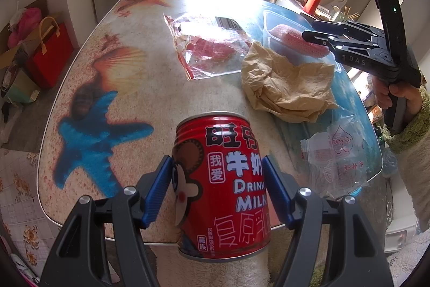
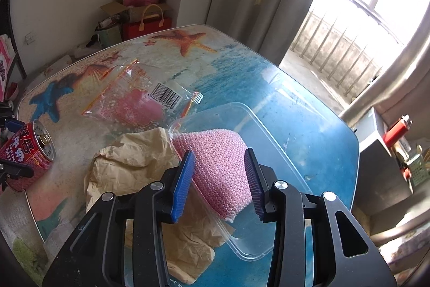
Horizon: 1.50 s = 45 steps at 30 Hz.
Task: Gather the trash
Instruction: 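Lift the pink sponge out of its tray with the right tool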
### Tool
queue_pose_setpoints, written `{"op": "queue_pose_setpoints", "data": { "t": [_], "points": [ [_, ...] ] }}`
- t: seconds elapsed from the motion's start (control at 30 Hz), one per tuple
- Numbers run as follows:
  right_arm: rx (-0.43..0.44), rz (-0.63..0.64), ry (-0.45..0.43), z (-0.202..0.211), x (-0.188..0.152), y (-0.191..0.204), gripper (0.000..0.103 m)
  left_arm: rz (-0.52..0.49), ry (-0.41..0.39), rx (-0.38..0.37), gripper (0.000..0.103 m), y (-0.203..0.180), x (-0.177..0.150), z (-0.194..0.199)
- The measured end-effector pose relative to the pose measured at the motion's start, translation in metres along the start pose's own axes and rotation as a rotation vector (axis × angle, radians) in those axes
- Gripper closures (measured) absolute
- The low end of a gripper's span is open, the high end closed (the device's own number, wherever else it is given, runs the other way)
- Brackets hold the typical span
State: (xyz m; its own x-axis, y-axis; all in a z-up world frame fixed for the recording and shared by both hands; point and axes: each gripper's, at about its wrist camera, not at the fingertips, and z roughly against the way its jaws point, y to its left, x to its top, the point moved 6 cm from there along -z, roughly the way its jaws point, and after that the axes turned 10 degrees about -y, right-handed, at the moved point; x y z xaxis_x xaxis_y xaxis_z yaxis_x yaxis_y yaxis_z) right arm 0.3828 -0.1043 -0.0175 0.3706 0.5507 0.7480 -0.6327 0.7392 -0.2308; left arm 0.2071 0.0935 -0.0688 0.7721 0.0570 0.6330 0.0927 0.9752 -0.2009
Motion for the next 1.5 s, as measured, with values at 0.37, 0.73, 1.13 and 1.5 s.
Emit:
{"op": "queue_pose_setpoints", "data": {
  "t": [0.37,0.73,1.13,1.5],
  "points": [
    [0.094,-0.034,-0.01,-0.003,0.006,0.01,0.044,-0.003,0.0,0.0,0.037,0.0,0.0,0.0],
    [0.049,-0.093,0.038,-0.024,-0.002,0.0,0.055,-0.008,0.003,-0.004,0.037,-0.001,0.0,-0.002],
    [-0.091,-0.07,-0.018,-0.01,0.008,-0.016,0.067,0.015,0.046,-0.032,0.039,0.0,-0.008,-0.011],
    [-0.187,0.124,-0.013,-0.013,0.001,-0.003,0.083,0.014,0.064,-0.03,0.039,0.003,-0.011,-0.015]
  ]
}}
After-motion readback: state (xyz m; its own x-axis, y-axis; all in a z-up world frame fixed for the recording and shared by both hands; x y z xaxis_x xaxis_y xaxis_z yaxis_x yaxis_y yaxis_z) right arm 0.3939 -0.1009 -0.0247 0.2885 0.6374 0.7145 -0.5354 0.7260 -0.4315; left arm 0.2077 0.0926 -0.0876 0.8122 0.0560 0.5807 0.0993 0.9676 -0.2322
